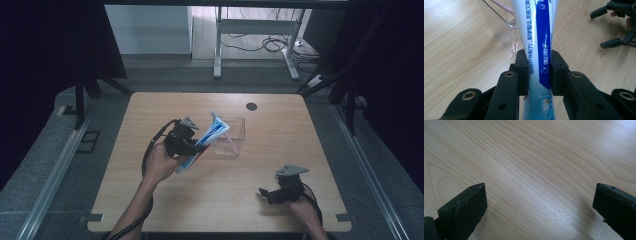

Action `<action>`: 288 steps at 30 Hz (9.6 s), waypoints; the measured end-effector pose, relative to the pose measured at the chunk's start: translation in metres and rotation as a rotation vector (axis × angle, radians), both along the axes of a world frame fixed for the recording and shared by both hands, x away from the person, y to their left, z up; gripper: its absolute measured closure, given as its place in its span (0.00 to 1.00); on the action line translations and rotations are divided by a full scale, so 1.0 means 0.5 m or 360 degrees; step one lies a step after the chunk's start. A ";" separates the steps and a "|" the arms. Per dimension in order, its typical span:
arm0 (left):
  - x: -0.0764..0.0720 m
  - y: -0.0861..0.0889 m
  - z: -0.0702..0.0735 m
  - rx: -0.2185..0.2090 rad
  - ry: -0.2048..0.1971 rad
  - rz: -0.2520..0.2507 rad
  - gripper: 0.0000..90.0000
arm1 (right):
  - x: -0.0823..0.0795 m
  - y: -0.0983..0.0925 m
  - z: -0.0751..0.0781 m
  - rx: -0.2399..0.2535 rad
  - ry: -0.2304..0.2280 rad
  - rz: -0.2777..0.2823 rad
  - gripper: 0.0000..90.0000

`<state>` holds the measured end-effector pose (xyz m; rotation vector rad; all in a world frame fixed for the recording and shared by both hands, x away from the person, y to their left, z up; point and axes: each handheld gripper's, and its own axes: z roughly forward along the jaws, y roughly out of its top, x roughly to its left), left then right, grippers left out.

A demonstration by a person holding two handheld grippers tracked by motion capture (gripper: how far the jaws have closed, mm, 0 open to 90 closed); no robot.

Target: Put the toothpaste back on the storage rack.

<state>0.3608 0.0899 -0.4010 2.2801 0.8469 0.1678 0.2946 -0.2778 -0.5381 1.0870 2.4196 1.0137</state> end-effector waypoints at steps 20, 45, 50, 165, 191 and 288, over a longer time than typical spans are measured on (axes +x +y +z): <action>0.042 -0.032 0.020 -0.0094 -0.0073 0.0039 0.81 | 0.001 0.000 -0.001 0.0008 0.0001 0.0009 0.00; 0.108 -0.088 0.044 -0.0151 -0.0192 0.0068 0.80 | 0.002 -0.001 -0.002 0.0006 0.0001 0.0016 0.00; 0.123 -0.102 0.042 -0.0170 -0.0209 0.0074 0.81 | 0.002 0.000 -0.002 0.0007 0.0001 0.0015 0.00; 0.154 -0.204 -0.096 -0.0036 -0.0272 -0.0007 0.75 | 0.002 0.001 -0.003 -0.0004 0.0015 0.0051 0.00; 0.137 -0.182 -0.091 -0.0122 -0.0209 -0.0036 0.54 | 0.002 0.006 -0.004 -0.0005 0.0013 0.0060 0.00; -0.084 0.081 -0.254 -0.0007 -0.0127 0.0126 0.14 | -0.003 0.020 -0.008 -0.0025 0.0007 0.0068 0.00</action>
